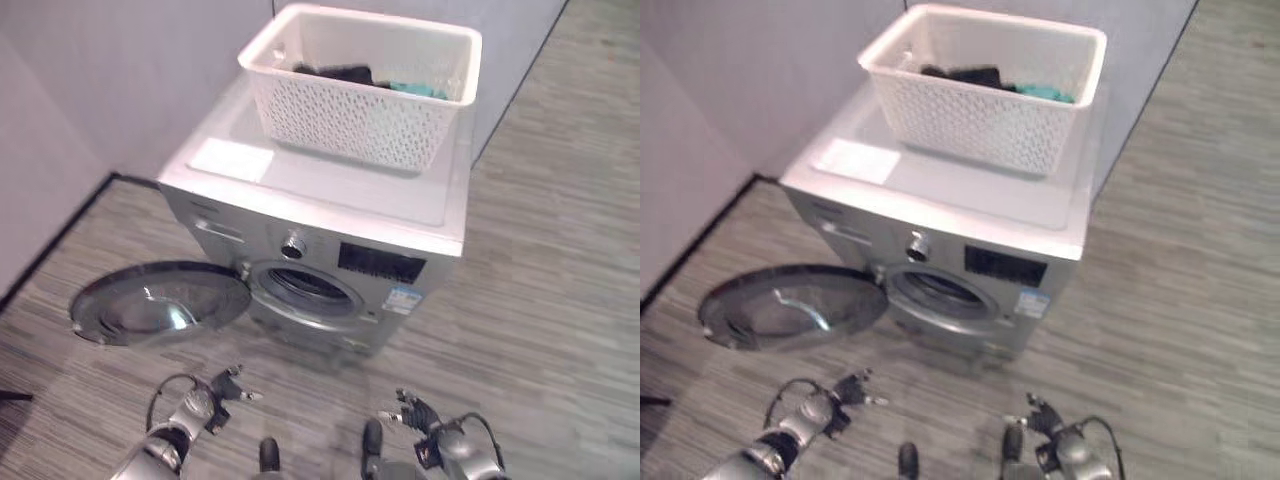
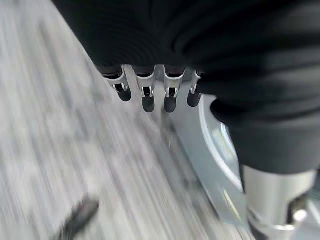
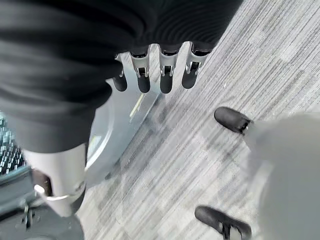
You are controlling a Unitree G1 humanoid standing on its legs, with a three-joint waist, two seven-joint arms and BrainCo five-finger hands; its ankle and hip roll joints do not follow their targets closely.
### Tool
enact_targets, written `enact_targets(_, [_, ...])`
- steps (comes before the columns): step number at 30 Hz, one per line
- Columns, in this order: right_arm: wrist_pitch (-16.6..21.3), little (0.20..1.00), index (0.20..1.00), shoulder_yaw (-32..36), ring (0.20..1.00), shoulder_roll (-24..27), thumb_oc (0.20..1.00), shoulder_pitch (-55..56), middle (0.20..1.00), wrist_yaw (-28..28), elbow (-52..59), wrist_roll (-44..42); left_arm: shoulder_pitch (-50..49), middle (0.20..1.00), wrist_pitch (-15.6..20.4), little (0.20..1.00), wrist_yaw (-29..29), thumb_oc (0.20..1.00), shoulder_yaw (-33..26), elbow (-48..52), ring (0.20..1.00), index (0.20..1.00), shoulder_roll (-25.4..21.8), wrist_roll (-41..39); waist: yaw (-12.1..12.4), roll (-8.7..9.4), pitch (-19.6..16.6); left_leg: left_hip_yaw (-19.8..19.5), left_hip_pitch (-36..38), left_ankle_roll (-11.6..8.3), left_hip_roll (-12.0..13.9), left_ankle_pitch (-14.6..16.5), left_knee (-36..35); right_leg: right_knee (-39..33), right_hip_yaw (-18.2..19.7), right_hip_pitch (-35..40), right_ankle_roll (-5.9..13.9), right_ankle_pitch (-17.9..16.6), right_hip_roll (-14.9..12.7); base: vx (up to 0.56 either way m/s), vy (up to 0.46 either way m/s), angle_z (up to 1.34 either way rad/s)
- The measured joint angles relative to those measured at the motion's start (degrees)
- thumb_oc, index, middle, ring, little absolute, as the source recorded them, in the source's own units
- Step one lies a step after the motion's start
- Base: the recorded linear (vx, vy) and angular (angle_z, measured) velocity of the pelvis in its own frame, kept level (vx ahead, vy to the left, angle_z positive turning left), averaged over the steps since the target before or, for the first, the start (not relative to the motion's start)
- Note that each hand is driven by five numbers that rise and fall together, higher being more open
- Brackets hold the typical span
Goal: Grab the laundry basket,head to the washer,open it,put in the laundry and shut it.
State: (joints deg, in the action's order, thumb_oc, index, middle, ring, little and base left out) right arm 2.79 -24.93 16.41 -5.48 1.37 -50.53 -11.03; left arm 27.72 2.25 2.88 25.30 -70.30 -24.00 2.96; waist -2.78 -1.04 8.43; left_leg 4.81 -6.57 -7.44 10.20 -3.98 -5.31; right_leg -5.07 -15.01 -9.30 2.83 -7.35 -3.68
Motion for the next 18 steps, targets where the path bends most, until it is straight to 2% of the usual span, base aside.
enact_targets(2, [0.5, 1.000, 1.000, -1.9, 1.000, 0.4, 1.000, -1.6, 1.000, 1.3, 1.3, -0.2, 5.8, 1.000, 0.1, 1.000, 3.8, 1.000, -0.4, -1.1, 1.000, 1.000, -3.1, 0.9, -0.7, 1.05, 1.6, -0.4, -1.9, -0.22, 0.1, -0.6, 0.0, 0.0, -0.1, -1.8, 0.15, 0.0, 0.0, -0.13, -0.023, 0.06])
enact_targets(5, [1.5, 1.000, 1.000, -2.4, 1.000, 0.5, 1.000, -2.7, 1.000, 2.5, 3.4, -0.9, 11.9, 1.000, 0.0, 1.000, 8.4, 1.000, -0.3, -2.3, 1.000, 1.000, -6.6, 3.5, -1.3, 1.72, 3.8, -1.2, -3.9, -0.37, 0.1, -1.2, 0.0, 0.0, -1.0, -3.2, 0.20, -0.3, 0.0, -0.06, -0.024, 0.11])
enact_targets(6, [2.4, 1.000, 1.000, -3.4, 1.000, 0.7, 1.000, -3.6, 1.000, 3.6, 4.5, -1.8, 15.2, 1.000, -0.3, 1.000, 11.9, 1.000, -0.5, -2.8, 1.000, 1.000, -9.5, 4.9, -1.4, 2.49, 5.5, -1.3, -4.8, -0.49, 0.3, -1.5, 0.0, 0.0, -1.1, -4.1, -0.06, -0.6, 0.2, -0.03, -0.019, 0.04])
enact_targets(10, [3.8, 1.000, 1.000, -3.9, 1.000, 0.9, 1.000, -4.5, 1.000, 4.9, 5.3, -3.2, 18.0, 1.000, -0.1, 1.000, 17.1, 1.000, -2.6, -2.7, 1.000, 1.000, -14.3, 4.9, -1.3, 3.69, 7.7, -1.3, -6.0, -0.52, 0.4, -1.5, 0.0, 0.0, -1.2, -5.3, -0.43, -0.9, 0.4, 0.00, -0.008, 0.02])
enact_targets(18, [4.4, 1.000, 1.000, -4.3, 1.000, 1.1, 1.000, -5.0, 1.000, 4.9, 6.7, -4.2, 20.3, 1.000, 0.0, 1.000, 18.7, 1.000, -3.4, -2.9, 1.000, 1.000, -17.4, 3.9, -1.3, 5.14, 8.5, -1.2, -6.6, -0.54, 0.3, -1.5, 0.0, 0.0, -1.4, -5.6, -0.35, -0.8, 0.2, 0.00, 0.001, 0.02])
